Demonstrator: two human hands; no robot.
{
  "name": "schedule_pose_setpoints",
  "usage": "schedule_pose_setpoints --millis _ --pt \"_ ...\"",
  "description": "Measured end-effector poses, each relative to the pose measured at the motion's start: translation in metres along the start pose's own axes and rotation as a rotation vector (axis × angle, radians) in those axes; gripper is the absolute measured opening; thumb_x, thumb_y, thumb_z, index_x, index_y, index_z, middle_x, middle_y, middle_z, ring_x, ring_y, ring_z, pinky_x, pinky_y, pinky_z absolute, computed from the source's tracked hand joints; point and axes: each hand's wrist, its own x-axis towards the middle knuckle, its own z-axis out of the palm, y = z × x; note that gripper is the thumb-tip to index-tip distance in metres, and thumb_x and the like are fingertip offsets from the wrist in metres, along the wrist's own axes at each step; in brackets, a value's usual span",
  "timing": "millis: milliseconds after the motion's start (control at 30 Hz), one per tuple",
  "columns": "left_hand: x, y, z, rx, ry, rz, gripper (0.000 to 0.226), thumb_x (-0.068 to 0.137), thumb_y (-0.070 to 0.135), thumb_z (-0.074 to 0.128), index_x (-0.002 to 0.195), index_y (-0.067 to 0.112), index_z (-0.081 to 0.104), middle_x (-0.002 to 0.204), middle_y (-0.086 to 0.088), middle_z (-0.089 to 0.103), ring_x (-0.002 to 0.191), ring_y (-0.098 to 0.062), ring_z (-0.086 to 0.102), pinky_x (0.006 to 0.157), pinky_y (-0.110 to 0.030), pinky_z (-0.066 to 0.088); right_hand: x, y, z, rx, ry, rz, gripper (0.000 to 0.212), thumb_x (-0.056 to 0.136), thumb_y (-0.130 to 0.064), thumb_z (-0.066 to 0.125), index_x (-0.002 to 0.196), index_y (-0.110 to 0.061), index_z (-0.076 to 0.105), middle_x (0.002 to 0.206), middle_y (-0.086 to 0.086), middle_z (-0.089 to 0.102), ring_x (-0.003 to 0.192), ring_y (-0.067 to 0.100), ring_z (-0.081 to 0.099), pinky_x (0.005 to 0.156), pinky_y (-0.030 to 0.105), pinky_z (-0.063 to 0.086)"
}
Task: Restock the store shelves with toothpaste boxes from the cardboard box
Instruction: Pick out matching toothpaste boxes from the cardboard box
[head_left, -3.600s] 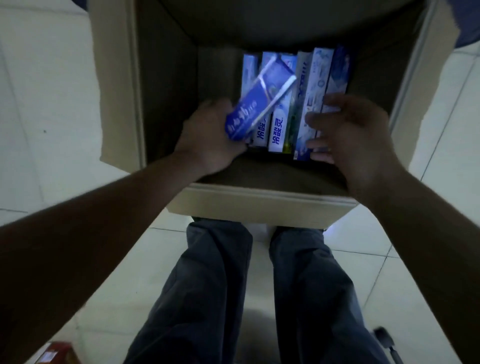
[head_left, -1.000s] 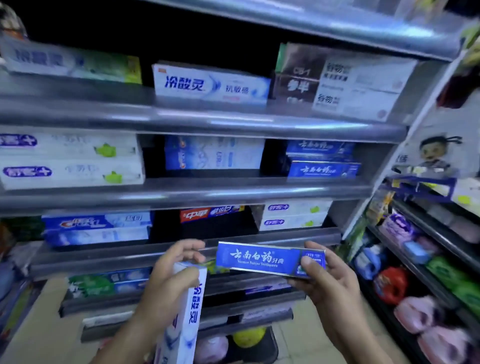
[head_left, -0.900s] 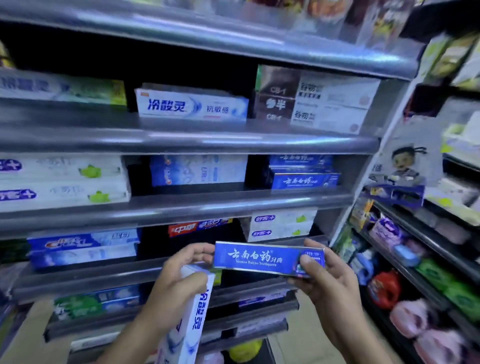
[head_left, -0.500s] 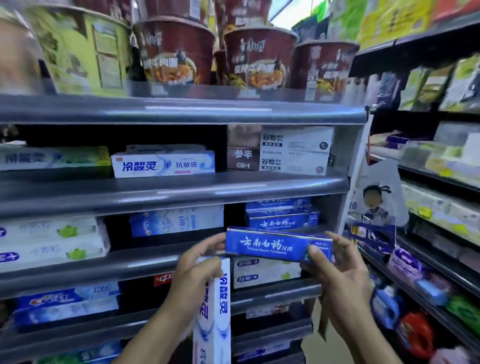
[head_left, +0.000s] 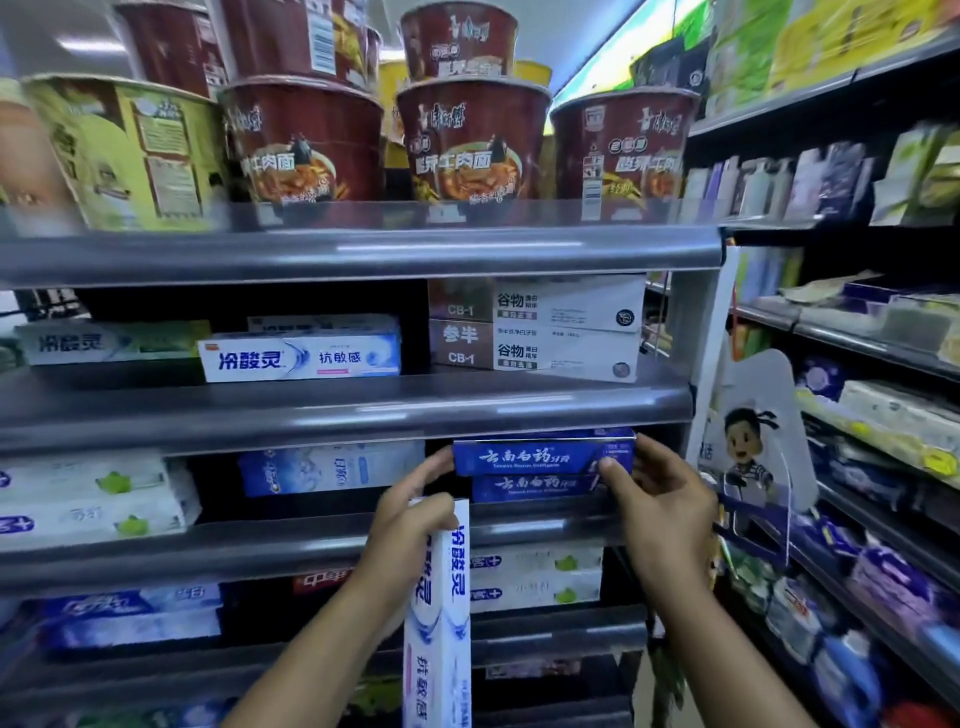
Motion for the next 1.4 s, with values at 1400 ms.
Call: schedule_pose_setpoints --millis 1400 --pt "-0.046 0.099 -0.114 -0.449 0.274 0.219 0.028 0.081 0.038 0.071 0.097 0.017 0.064 0.088 -0.007 0.066 0.078 -0.018 0.063 0.072 -0.035 0.053 -0.132 -0.086 0.082 0.192 -0.509 0.152 0.052 0.065 0.016 0.083 0.108 -0.008 0.07 0.091 0.012 0.078 0.068 0.024 0.074 0.056 0.028 0.059"
